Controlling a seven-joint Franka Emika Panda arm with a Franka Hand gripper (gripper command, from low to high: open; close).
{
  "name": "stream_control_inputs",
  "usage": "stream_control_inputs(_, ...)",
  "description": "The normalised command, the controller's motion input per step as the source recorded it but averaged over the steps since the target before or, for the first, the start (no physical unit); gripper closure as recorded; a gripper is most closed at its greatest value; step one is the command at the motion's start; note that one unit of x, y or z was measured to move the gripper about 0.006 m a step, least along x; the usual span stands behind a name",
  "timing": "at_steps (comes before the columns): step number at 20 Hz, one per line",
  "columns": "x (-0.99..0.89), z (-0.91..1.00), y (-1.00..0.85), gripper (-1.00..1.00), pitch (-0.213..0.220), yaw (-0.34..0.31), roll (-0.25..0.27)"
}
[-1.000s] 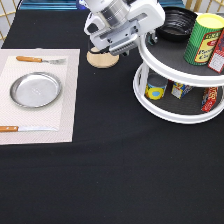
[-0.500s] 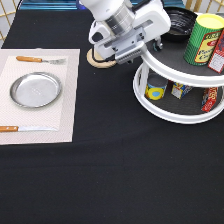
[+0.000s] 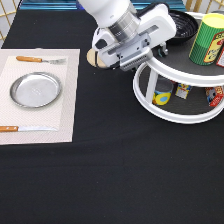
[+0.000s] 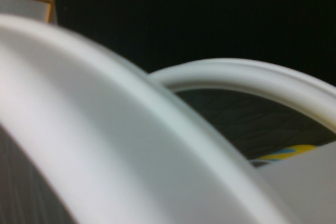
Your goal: Pick up the bowl from the lazy Susan and put bowl on the plate
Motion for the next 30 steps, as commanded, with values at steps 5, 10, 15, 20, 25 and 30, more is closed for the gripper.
stream_control_inputs(5, 0.25, 0.53, -0.07, -1.00, -0.031, 0.102, -0.012)
stream_control_inputs(10, -0.45, 0.98, -0.12, -1.00, -0.101, 0.029, -0.140)
stream_control_inputs(15, -0.83, 0.85, 0.03, -1.00, -0.097, 0.000, -0.238)
stream_control_inputs(20, -0.81, 0.61, 0.16, -1.00, -0.122, 0.000, -0.314)
stream_control_inputs(25, -0.81, 0.30, 0.39, -1.00, -0.069, 0.000, -0.348)
stream_control_inputs(30, -0.87, 0.21, 0.57, -1.00, -0.055, 0.000, -0.238)
